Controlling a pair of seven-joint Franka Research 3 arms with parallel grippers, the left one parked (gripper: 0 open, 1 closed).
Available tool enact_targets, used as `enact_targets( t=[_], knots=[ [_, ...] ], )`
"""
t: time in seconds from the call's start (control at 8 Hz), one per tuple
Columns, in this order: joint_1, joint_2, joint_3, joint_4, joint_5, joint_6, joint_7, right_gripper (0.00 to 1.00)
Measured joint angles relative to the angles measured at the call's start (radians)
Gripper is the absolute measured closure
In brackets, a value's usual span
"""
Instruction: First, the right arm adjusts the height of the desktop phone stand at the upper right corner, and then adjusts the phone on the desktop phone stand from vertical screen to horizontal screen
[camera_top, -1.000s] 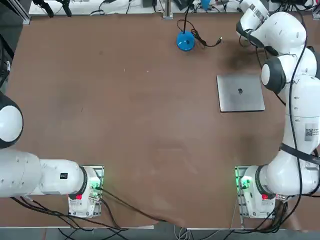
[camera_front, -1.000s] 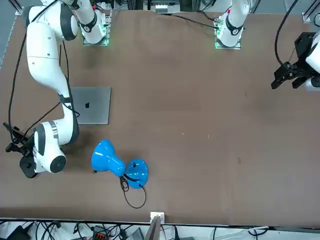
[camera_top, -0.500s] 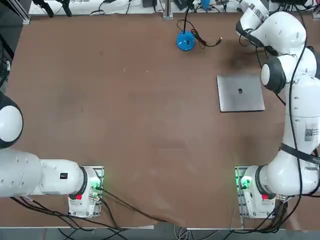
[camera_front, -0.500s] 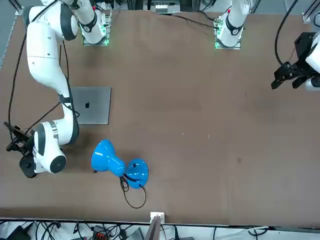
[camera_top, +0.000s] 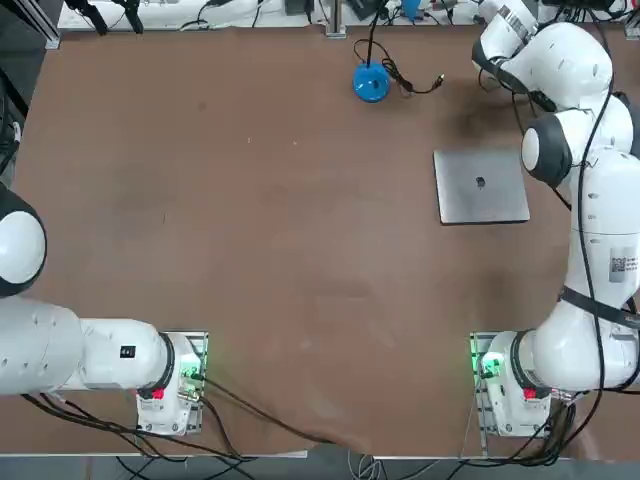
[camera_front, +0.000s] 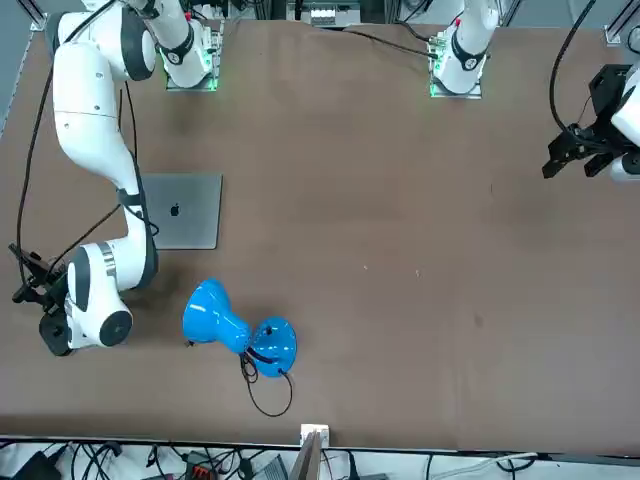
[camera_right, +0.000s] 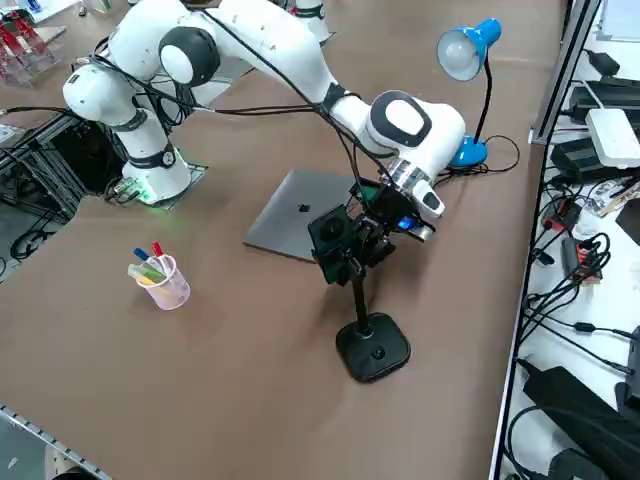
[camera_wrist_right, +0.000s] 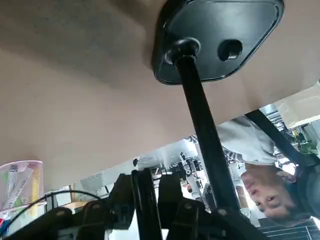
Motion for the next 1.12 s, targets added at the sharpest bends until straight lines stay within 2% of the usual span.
enact_targets(
  t=[0.5, 1.12],
  knots=[
    [0.001, 0.0, 0.005, 0.018, 0.0, 0.018, 0.0, 0.72],
    [0.002, -0.001, 0.013, 0.028, 0.002, 0.025, -0.002, 0.81]
  ],
)
